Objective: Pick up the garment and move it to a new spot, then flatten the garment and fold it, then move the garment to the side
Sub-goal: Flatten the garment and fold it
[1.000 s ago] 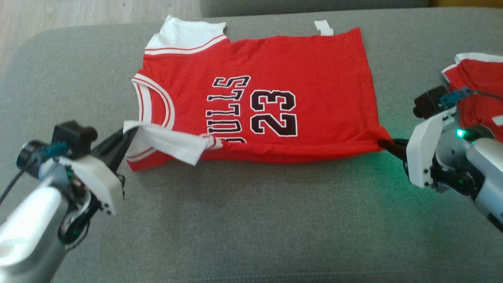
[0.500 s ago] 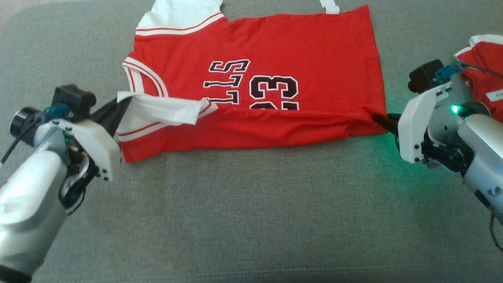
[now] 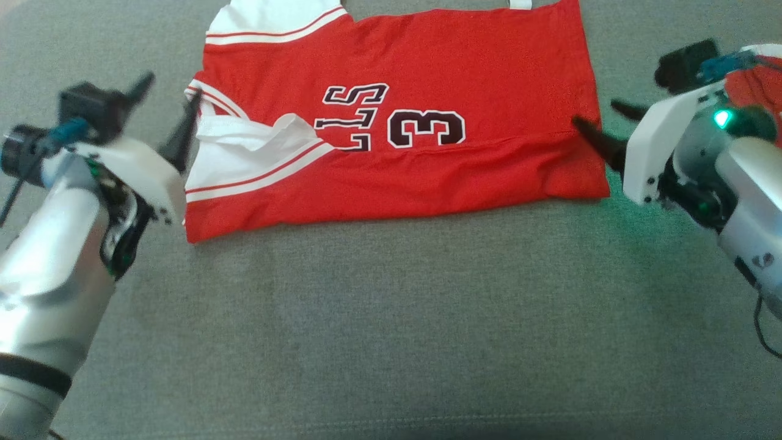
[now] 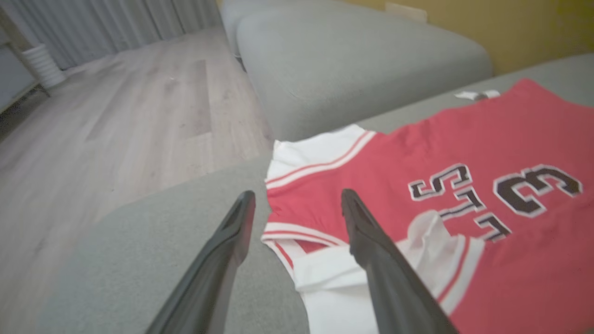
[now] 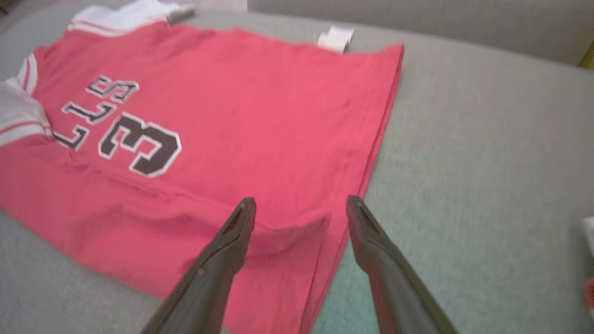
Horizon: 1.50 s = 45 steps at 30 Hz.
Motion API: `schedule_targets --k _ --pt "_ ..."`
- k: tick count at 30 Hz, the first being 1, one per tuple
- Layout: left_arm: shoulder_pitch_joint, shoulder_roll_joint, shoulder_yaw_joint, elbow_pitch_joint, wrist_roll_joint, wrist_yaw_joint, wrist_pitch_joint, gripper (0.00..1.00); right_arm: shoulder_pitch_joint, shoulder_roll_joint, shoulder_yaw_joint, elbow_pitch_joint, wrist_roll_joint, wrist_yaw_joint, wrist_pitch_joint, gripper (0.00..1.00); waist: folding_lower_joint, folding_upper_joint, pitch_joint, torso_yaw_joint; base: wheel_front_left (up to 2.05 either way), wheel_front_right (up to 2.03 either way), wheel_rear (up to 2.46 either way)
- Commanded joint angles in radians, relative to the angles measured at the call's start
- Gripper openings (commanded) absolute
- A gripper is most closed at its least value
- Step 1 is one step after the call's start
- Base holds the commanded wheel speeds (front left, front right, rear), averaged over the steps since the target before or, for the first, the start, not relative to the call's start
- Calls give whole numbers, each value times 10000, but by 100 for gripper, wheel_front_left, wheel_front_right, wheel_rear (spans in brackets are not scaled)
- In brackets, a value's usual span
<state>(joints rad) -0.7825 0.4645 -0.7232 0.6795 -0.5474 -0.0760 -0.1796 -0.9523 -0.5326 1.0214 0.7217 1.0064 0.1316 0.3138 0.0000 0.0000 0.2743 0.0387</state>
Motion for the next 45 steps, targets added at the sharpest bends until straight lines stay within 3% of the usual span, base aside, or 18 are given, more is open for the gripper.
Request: schedule_targets --k 1,4,7,8,9,11,15,19,23,27,36,45 --pt "-653 314 659 -89 -28 251 -307 100 -305 1 -202 -36 -214 -9 -464 100 0 0 -31 7 0 0 0" --pt "-683 2 1348 -119 -294 802 -722 100 -392 210 -573 243 -420 -9 -1674 100 0 0 -132 25 0 0 0" --pt "-146 -382 2766 -1393 -445 1336 -814 100 -234 509 -1351 606 -635 -9 -3720 100 0 0 -384 55 0 0 0" --pt "-146 -382 2766 -1393 -445 1336 -814 100 -234 509 -1351 606 -635 -9 -3720 100 0 0 -384 55 0 0 0" --pt "517 -643 3660 -2353 -333 1551 -817 100 -30 785 -1849 815 -771 -9 -4864 100 0 0 -564 33 0 0 0" --pt "1336 -996 4480 -3252 -138 1698 -818 100 315 1244 -2522 967 -710 -9 -5503 100 0 0 -783 -26 0 0 0" --pt "3007 -1823 5585 -4676 465 1730 -820 100 1125 2041 -4347 583 -1595 -9 -5745 100 0 0 -1190 -175 0 0 0" --pt "4389 -2661 6109 -5332 1035 1511 -820 100 3021 3114 -6954 -795 -3599 -9 -5751 100 0 0 -1602 -266 0 0 0" --pt "5462 -3346 6370 -5331 1518 1261 -821 100 5112 4359 -8689 -2123 -5493 -9 -5753 100 0 0 -1952 -330 0 0 0" --pt "6192 -3736 6527 -5082 1938 1043 -821 100 6514 4766 -9039 -2905 -6644 -9 -5754 100 0 0 -2128 -416 0 0 0" --pt "6355 -3949 6551 -3937 2780 998 -821 100 7133 4820 -8964 -3729 -6616 -9 -5755 100 0 0 -2026 -696 0 0 0" --pt "5477 -3759 6668 -1586 3264 1685 -782 100 7001 4822 -8893 -3908 -6638 -9 -5755 100 0 0 -1616 -957 0 0 0"
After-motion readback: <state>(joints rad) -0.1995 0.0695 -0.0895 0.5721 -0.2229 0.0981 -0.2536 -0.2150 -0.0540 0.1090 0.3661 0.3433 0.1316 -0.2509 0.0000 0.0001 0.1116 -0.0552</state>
